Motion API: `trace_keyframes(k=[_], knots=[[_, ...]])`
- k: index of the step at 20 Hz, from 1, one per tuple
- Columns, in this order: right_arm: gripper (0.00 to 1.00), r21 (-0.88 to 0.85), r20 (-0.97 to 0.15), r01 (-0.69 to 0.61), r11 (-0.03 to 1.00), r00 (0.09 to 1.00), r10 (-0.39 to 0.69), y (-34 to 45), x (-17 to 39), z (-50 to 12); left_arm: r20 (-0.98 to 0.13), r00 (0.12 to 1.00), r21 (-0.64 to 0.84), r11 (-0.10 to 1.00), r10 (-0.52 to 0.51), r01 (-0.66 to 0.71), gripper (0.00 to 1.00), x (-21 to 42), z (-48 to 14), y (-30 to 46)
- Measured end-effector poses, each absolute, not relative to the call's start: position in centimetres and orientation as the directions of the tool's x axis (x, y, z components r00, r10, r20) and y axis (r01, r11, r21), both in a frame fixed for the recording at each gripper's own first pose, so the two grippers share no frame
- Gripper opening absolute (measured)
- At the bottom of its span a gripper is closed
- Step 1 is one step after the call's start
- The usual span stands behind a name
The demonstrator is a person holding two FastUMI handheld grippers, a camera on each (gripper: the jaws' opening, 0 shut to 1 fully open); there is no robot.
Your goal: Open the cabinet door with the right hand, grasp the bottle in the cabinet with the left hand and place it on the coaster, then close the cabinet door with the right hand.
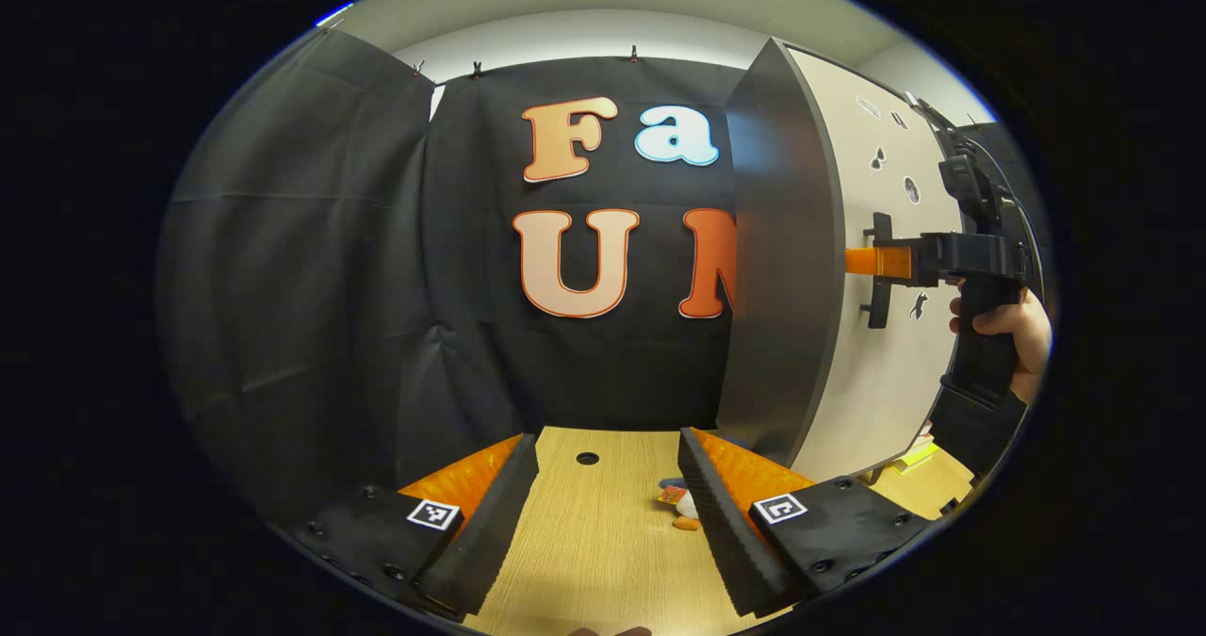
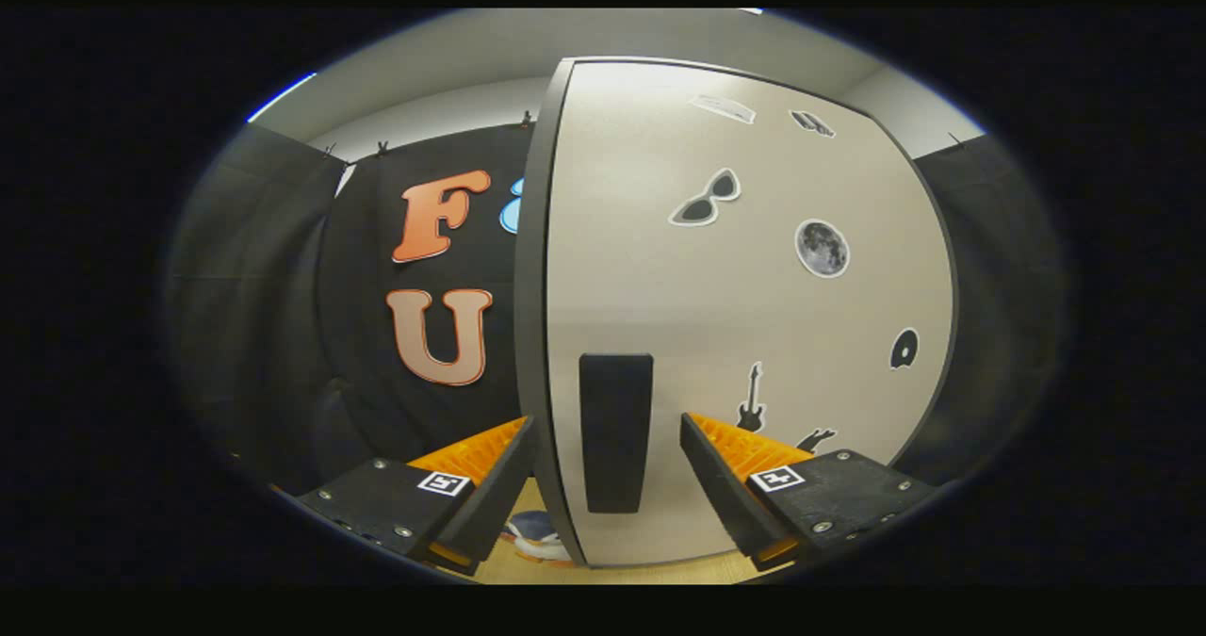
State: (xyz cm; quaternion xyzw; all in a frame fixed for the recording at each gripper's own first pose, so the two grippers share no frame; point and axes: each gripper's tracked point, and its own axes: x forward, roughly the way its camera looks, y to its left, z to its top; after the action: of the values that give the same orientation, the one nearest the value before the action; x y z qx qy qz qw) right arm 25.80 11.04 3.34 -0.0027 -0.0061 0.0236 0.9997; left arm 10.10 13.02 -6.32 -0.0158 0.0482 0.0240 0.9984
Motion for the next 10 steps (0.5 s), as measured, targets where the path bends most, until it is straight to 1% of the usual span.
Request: trace_keyframes(k=[1, 2, 3, 4, 5, 6, 7, 8, 9, 10], knots=[[0.81, 0.006, -0.002, -0.049, 0.999, 0.999, 0.049, 11.0, 25.9, 2.9, -0.098, 0.994, -0.026, 0.998, 0.048, -0.051, 0.97, 10.2, -6.4, 13.2], [0.82, 0.012, 0.000, -0.040, 0.999, 0.999, 0.040, 10.8, 26.0, 2.8, -0.098, 0.994, -0.023, 0.998, 0.050, -0.053, 0.97, 10.3, -6.4, 13.5], [0.73, 0.008, 0.013, -0.035, 0.999, 0.999, 0.035, 10.5, 25.9, 3.0, -0.093, 0.994, -0.020, 0.998, 0.050, -0.052, 0.97, 10.4, -6.3, 13.6], [0.72, 0.010, 0.014, -0.033, 0.999, 0.999, 0.033, 10.3, 26.0, 3.0, -0.092, 0.994, -0.015, 0.998, 0.052, -0.053, 0.95, 10.4, -6.3, 13.7], [0.52, 0.018, 0.006, -0.040, 0.999, 0.999, 0.040, 10.5, 25.8, 2.8, -0.092, 0.994, -0.012, 0.999, 0.050, -0.052, 0.97, 10.4, -6.3, 13.7], [0.42, 0.023, 0.005, -0.036, 0.999, 0.999, 0.036, 10.6, 25.8, 2.8, -0.094, 0.994, -0.011, 0.999, 0.047, -0.048, 0.97, 10.5, -6.3, 13.5], [0.36, 0.017, -0.001, -0.035, 0.999, 0.999, 0.035, 10.6, 25.8, 2.8, -0.097, 0.994, -0.011, 0.999, 0.043, -0.044, 0.98, 10.4, -6.4, 13.3], [0.35, 0.004, -0.002, -0.033, 0.999, 0.999, 0.033, 10.5, 25.7, 2.7, -0.097, 0.995, -0.012, 0.999, 0.038, -0.040, 0.98, 10.2, -6.3, 13.1], [0.34, -0.008, -0.001, -0.032, 0.999, 0.999, 0.032, 10.6, 25.7, 2.8, -0.094, 0.995, -0.012, 0.999, 0.034, -0.036, 0.95, 10.2, -6.2, 12.9], [0.34, -0.015, 0.002, -0.034, 0.999, 0.999, 0.034, 10.6, 25.6, 2.8, -0.092, 0.995, -0.010, 0.999, 0.031, -0.032, 0.96, 10.0, -6.1, 12.7]])
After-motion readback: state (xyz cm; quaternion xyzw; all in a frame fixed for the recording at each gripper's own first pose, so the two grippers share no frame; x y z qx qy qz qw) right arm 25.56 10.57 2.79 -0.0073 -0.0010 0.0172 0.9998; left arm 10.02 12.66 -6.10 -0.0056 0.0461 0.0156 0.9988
